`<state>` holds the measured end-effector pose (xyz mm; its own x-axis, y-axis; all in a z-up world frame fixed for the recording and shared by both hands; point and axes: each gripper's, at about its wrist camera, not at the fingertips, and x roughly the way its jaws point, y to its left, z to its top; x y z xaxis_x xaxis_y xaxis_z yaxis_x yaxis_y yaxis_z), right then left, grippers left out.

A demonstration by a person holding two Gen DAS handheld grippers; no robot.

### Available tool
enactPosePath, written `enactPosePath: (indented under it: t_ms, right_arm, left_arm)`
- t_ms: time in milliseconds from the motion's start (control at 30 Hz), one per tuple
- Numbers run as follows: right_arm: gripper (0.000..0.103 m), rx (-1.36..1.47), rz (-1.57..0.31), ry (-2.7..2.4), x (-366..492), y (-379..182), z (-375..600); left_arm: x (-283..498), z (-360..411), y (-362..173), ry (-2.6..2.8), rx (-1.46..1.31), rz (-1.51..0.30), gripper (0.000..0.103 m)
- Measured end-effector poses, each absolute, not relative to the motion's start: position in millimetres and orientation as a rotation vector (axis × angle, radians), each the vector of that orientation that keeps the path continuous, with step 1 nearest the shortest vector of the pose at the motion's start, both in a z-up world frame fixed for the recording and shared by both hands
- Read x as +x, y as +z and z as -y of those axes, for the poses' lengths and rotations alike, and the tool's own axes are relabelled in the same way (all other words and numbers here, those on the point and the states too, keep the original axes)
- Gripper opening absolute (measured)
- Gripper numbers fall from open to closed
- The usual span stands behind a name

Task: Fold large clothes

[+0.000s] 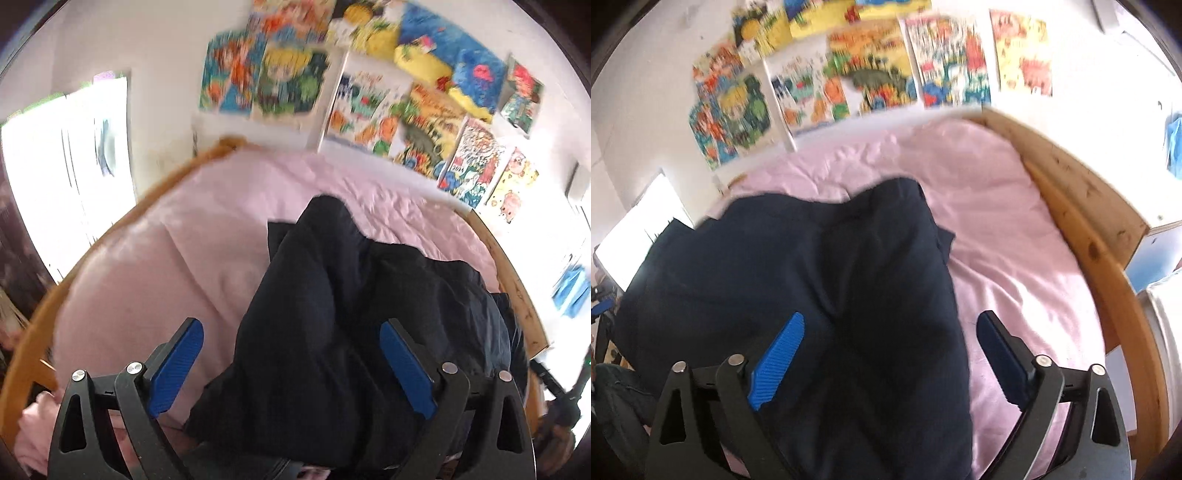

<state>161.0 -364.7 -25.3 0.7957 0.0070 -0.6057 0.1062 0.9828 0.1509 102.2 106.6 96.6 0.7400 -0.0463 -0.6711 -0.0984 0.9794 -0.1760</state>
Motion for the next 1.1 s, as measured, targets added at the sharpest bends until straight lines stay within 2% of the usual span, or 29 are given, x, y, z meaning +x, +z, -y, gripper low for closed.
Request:
enactPosePath:
  t_ms: [100,500,667,933,1100]
  right_arm:
    - [0.101,0.191,-0.57,-0.045,129.2,-9.7,347.0]
    - [0.102,0.224,-0.435,-0.038,2.9,-3.3,300.7]
    - [0.102,0.141,-0.381,-0.012,-33.5,5.3,279.9]
    - [0.102,0.049,-0.332,0.016,-79.1,0.4,239.3]
    - [0.102,0.03,-0.349,0.011,-78.2,-0.4,235.6]
  left_arm:
    - [80.8,-89.5,109.9,0.022,-0.139,-0.675,0.103]
    - [-14.7,-37.9,126.3,-0.055,0.027,-0.58,0.103]
    - [-53.3,-26.4,127.6,-0.064,0.064,-0.525,0.103]
    - [-90.8,-34.9,98.5,-0.055,0.081,-0.496,0.103]
    - [-89.8,-42.4,87.4,-0.053,0.031,-0.525,0.103]
